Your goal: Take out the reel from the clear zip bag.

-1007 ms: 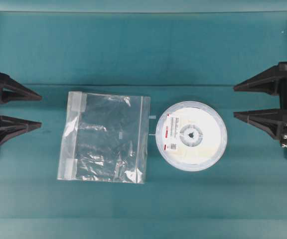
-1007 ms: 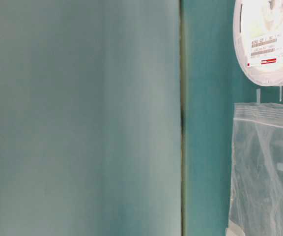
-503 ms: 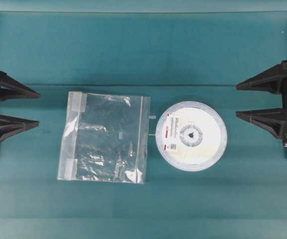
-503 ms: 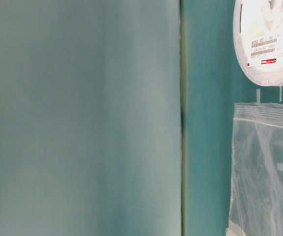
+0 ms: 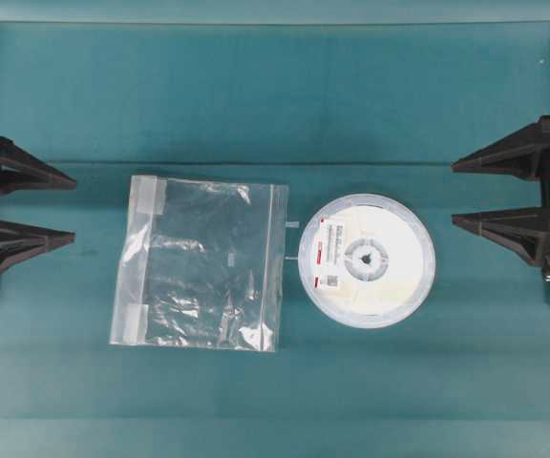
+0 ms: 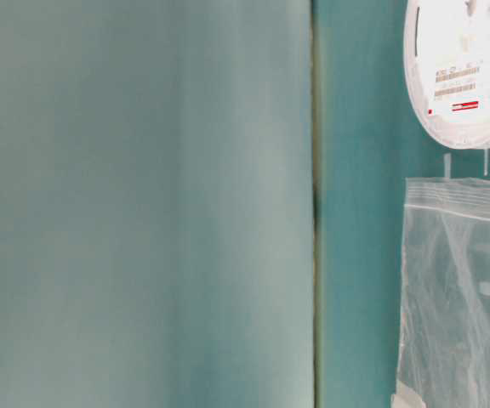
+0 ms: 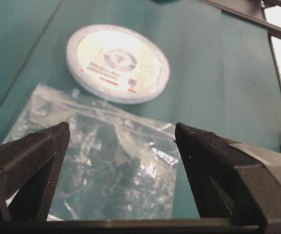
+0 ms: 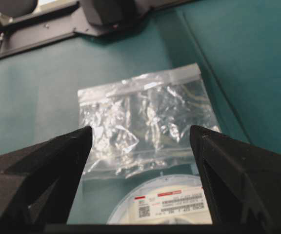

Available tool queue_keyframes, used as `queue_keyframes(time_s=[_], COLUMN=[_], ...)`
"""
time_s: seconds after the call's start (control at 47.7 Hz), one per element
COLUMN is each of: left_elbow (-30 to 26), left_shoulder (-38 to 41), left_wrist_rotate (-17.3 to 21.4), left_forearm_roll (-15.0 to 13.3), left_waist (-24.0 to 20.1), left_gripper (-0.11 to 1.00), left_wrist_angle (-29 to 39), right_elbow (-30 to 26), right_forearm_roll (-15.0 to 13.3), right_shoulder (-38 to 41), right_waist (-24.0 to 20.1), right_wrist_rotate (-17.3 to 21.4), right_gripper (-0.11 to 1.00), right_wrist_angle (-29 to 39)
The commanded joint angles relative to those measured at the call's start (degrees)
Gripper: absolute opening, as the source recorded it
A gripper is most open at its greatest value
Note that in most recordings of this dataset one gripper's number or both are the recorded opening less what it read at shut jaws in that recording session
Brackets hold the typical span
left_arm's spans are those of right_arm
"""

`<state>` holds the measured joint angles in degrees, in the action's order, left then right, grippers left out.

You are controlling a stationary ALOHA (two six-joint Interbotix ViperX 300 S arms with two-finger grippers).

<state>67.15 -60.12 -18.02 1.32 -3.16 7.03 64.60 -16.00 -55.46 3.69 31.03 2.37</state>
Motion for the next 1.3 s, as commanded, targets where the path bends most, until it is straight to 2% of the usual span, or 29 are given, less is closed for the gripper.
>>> queue_keyframes(time_s=[0.0,1.28], left_elbow=[-1.4,-1.1], left_shoulder=[0.3,0.3], left_wrist_rotate=[0.2,0.2], left_forearm_roll=[0.3,0.3], left_waist=[0.1,0.1], left_gripper=[0.94,0.94], left_wrist_angle=[-0.3,-0.3], right_elbow=[-1.5,-0.3], right_forearm_roll=[-0.2,-0.2], right_shoulder=[0.2,-0.1], right_waist=[-0.2,-0.2], right_wrist_rotate=[-0.4,0.0], right_gripper=[0.93,0.93], right_wrist_angle=[-0.3,-0.2])
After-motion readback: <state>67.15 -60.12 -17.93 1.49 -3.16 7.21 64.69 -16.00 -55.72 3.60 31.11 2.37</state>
